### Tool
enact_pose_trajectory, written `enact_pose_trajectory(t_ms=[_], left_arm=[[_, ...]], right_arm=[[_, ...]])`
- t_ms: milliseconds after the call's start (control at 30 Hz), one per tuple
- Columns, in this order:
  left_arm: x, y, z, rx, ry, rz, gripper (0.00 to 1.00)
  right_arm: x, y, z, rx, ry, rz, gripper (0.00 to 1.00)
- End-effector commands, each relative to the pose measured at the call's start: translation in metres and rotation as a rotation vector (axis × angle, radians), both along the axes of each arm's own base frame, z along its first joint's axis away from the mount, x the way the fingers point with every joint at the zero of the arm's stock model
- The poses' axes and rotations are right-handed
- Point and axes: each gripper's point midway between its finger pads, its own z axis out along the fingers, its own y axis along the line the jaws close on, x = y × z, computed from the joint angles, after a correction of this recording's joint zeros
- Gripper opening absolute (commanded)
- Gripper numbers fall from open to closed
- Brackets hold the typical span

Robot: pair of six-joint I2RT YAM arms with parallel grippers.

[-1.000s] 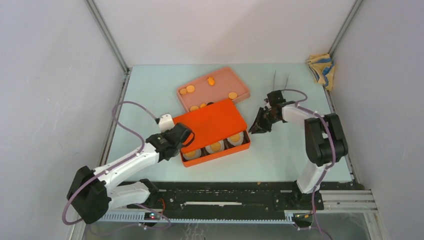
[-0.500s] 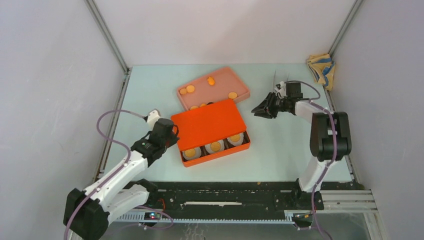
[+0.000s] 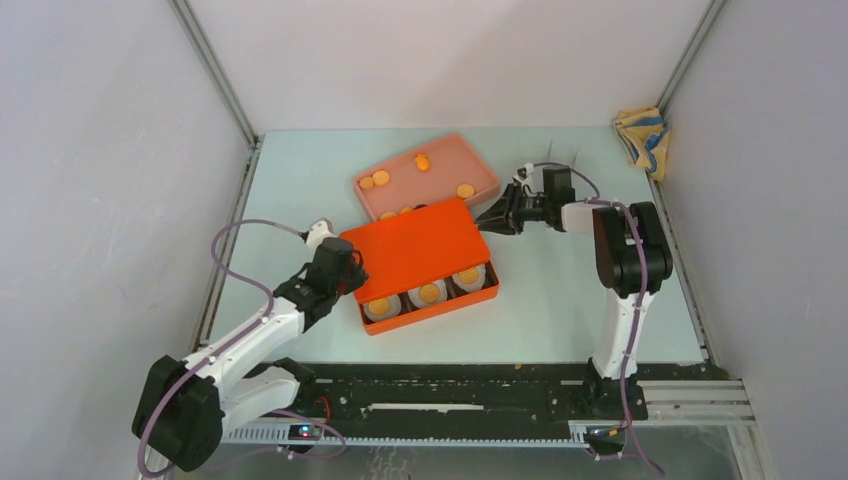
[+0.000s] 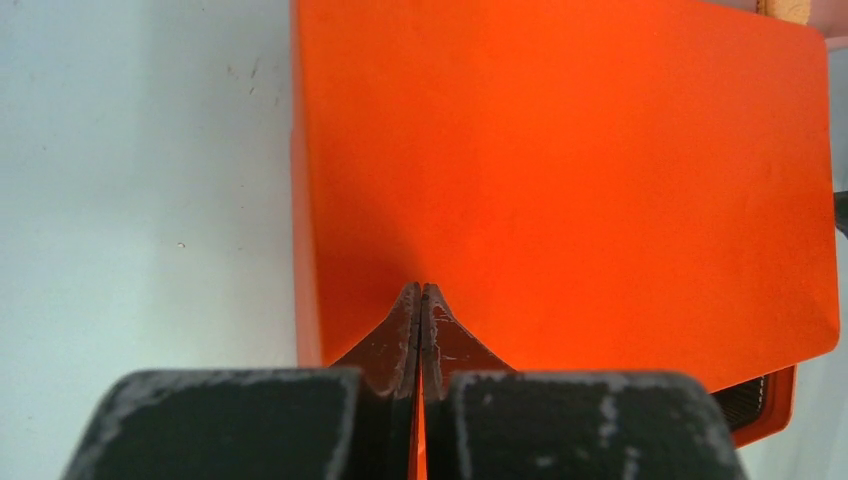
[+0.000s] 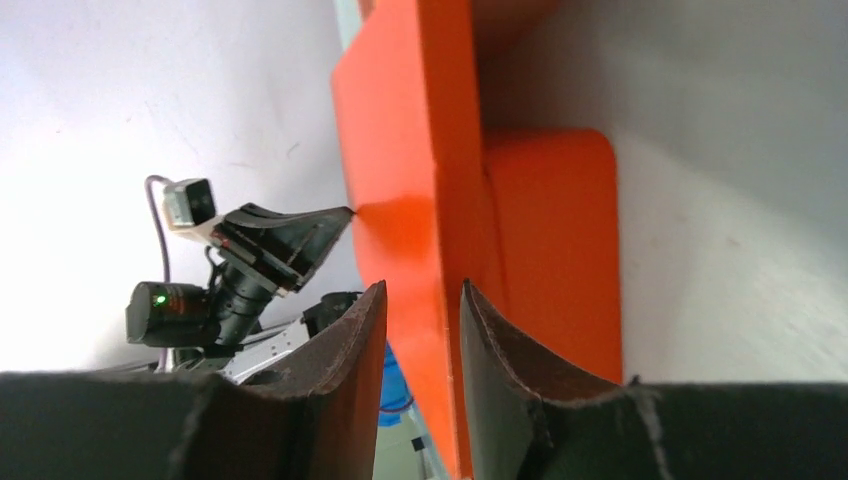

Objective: Pack the cookies

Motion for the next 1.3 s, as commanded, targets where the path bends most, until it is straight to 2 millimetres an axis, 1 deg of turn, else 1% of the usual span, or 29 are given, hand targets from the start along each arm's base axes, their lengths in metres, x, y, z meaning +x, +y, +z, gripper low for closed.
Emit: enact_pose_trajectory(t_ms=[0,67,133,200,267,333,367,533,633,700,833,933,1000,1067,1167,1233,1267], left_arm=[[-0.007,0.005,-0.015,0.026,0.022,-0.009,0.00],[-0.009,0.006,-0.019,0.029,0.027,-0.008,0.00],[-0.011,0.008,-0.022,0.032,0.030,-0.006,0.00],[-0.011,0.008,-0.023,0.032,0.028,-0.004,0.00],[-0.011,0.008,-0.023,0.031,0.024,-0.006,0.00],[-0.010,0.007,-0.023,0.029,0.026,-0.013,0.00],[-0.010,0.006,-0.023,0.028,0.028,-0.016,0.00],[-0.011,0.006,-0.027,0.027,0.034,-0.018,0.00],[-0.013,0.006,-0.029,0.026,0.039,-0.020,0.00],[-0.014,0.006,-0.029,0.023,0.040,-0.021,0.00],[-0.016,0.006,-0.028,0.017,0.035,-0.022,0.00],[-0.016,0.007,-0.026,0.017,0.030,-0.022,0.00],[-0.017,0.007,-0.024,0.015,0.026,-0.022,0.00],[-0.017,0.007,-0.023,0.013,0.022,-0.020,0.00],[-0.018,0.008,-0.022,0.015,0.020,-0.020,0.00],[-0.018,0.008,-0.022,0.016,0.021,-0.021,0.00],[-0.019,0.008,-0.022,0.015,0.019,-0.021,0.00]], right_arm=[[0.003,0.026,0.044,0.151,-0.086,0.093,0.40],[-0.002,0.034,0.050,0.189,-0.072,0.132,0.40],[-0.008,0.041,0.051,0.197,-0.056,0.169,0.41],[-0.011,0.044,0.047,0.176,-0.048,0.182,0.41],[-0.011,0.046,0.037,0.142,-0.029,0.180,0.41],[-0.005,0.041,0.027,0.080,-0.036,0.139,0.41],[-0.002,0.038,0.025,0.051,-0.066,0.123,0.41],[0.023,0.022,0.034,0.026,-0.117,0.035,0.41],[0.036,0.015,0.030,-0.008,-0.116,-0.003,0.41],[0.043,0.012,0.021,-0.033,-0.107,-0.020,0.41],[0.046,0.020,0.003,-0.055,-0.057,0.008,0.42],[0.040,0.032,-0.012,-0.097,-0.012,0.052,0.42],[0.038,0.042,-0.016,-0.109,-0.012,0.086,0.42],[0.034,0.053,-0.018,-0.111,-0.010,0.119,0.42],[0.032,0.065,-0.014,-0.086,-0.018,0.141,0.42],[0.030,0.070,-0.005,-0.057,-0.035,0.146,0.42],[0.030,0.072,0.002,-0.047,-0.051,0.145,0.42]])
